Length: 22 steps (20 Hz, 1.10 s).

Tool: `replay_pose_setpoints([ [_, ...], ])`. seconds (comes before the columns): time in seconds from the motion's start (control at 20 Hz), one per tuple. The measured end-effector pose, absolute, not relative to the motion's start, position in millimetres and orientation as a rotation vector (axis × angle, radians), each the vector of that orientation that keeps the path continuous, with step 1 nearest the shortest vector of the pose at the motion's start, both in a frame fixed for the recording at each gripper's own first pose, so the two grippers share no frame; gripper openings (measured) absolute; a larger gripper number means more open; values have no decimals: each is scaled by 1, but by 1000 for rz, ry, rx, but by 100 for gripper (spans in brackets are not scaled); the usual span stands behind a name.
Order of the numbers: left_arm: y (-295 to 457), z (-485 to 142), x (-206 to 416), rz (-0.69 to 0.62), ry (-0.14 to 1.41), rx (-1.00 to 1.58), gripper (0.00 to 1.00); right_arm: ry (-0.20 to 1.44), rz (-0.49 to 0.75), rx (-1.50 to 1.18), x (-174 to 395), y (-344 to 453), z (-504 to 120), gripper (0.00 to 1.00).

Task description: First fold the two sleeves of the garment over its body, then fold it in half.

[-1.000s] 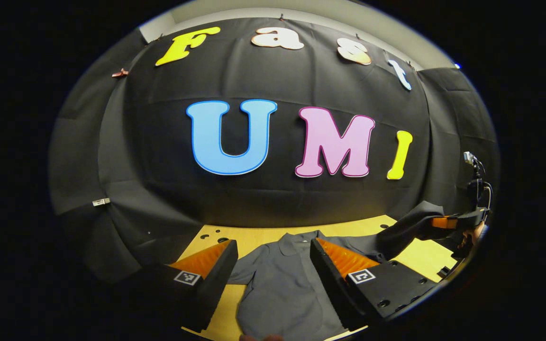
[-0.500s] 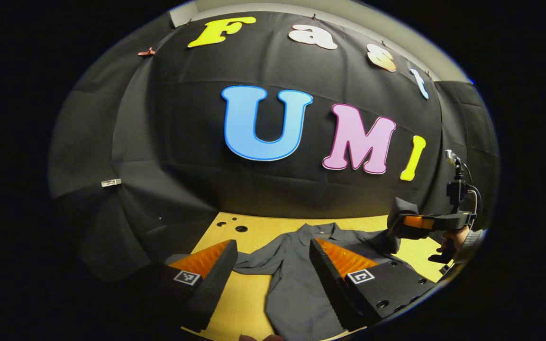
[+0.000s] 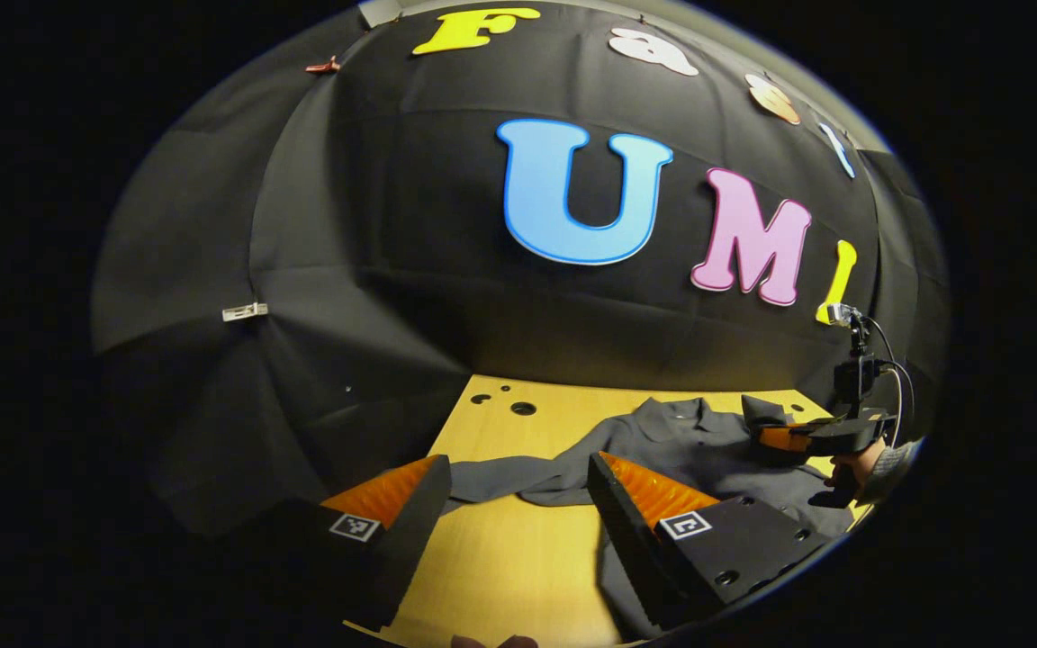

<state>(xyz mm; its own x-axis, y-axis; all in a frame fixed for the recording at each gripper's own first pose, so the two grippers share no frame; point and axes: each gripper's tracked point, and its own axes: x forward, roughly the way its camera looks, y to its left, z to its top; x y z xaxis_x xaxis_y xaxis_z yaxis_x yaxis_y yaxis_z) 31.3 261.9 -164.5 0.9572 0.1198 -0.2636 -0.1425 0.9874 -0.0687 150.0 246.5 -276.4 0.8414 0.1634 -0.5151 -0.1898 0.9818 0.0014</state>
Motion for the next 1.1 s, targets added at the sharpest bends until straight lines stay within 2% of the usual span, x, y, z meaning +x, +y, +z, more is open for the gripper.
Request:
replay_pose_setpoints([
  [0.2, 293, -190, 42, 171, 273, -92, 97, 623, 241, -64, 149, 284, -323, 6],
  [0.35, 305, -213, 46, 192, 302, -116, 99, 691, 250, -67, 142, 299, -348, 10],
  [0.55, 313, -229, 57, 206, 308, -92, 95, 700, 229, -25, 140, 306, -349, 16],
  [0.7, 321, -244, 68, 221, 322, -72, 95, 711, 272, 19, 135, 319, -343, 20],
  [0.8, 328, -253, 74, 241, 335, -76, 95, 717, 329, 43, 125, 334, -338, 64],
  [0.85, 334, -258, 75, 263, 347, -73, 95, 719, 365, 54, 118, 343, -333, 48],
  [0.95, 349, -270, 78, 310, 369, -60, 95, 711, 418, 84, 107, 356, -318, 72],
  [1.05, 362, -284, 82, 349, 391, -50, 95, 664, 427, 97, 101, 354, -295, 52],
  [1.1, 366, -291, 84, 363, 403, -55, 96, 643, 423, 94, 98, 348, -283, 64],
])
